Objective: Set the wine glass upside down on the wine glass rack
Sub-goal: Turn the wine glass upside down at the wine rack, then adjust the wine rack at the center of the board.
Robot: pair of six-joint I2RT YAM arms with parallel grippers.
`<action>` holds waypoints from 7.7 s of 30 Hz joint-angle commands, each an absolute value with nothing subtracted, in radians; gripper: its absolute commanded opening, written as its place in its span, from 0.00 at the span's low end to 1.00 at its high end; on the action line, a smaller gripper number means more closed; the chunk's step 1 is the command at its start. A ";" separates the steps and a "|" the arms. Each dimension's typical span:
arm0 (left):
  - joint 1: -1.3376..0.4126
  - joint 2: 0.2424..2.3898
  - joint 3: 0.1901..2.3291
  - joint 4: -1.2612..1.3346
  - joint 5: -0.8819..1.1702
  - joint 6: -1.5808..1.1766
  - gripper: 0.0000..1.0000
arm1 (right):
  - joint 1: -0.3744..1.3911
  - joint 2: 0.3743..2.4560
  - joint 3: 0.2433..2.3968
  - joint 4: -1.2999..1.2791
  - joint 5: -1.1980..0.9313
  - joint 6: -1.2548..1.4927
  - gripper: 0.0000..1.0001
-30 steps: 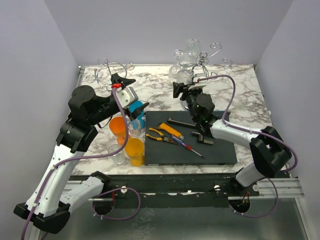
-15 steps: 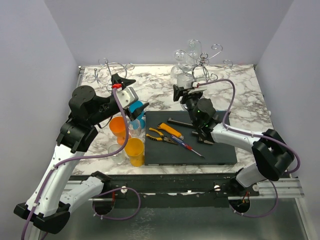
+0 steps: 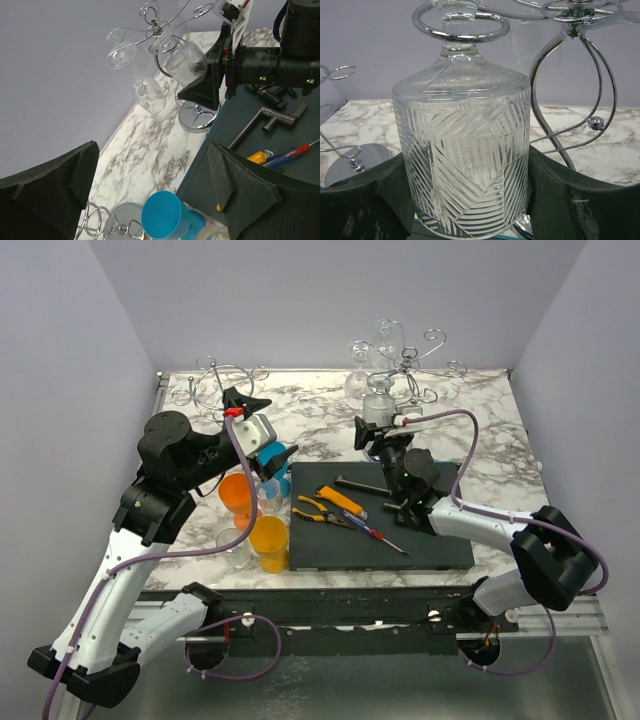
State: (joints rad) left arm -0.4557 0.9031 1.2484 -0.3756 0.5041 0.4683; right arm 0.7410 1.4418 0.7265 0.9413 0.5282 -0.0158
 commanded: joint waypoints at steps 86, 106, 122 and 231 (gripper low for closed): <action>-0.674 2.095 2.434 -0.416 0.317 0.261 0.65 | -0.035 1.382 1.520 -0.471 -0.178 0.517 0.32; -0.688 2.192 2.512 -0.414 0.222 0.302 0.48 | -0.035 1.341 1.418 -0.376 -0.222 0.546 0.00; -0.690 2.223 2.550 -0.401 0.192 0.285 0.25 | -0.036 1.285 1.393 -0.395 -0.245 0.570 0.08; -0.772 2.224 2.534 -0.288 0.213 0.390 0.14 | -0.093 1.715 1.770 -0.278 -0.331 0.703 0.50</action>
State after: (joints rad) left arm -0.7395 2.2734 2.5408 -0.3225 0.1543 0.3870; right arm -0.0856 1.6821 1.7657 -0.3340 -0.3019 0.6621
